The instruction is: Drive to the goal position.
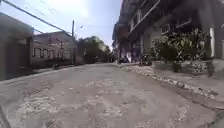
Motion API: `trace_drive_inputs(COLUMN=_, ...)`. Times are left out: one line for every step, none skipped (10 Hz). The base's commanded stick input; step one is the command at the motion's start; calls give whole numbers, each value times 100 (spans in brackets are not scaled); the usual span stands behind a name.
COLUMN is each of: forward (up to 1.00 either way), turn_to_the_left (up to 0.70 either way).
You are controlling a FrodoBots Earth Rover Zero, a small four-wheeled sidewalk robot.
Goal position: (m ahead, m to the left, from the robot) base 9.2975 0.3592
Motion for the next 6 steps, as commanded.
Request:
trace_drive_inputs(forward=100, turn_to_the_left=9)
trace_drive_inputs(forward=100, turn_to_the_left=9)
trace_drive_inputs(forward=100, turn_to_the_left=9)
trace_drive_inputs(forward=100, turn_to_the_left=9)
trace_drive_inputs(forward=100, turn_to_the_left=9)
trace_drive_inputs(forward=100, turn_to_the_left=9)
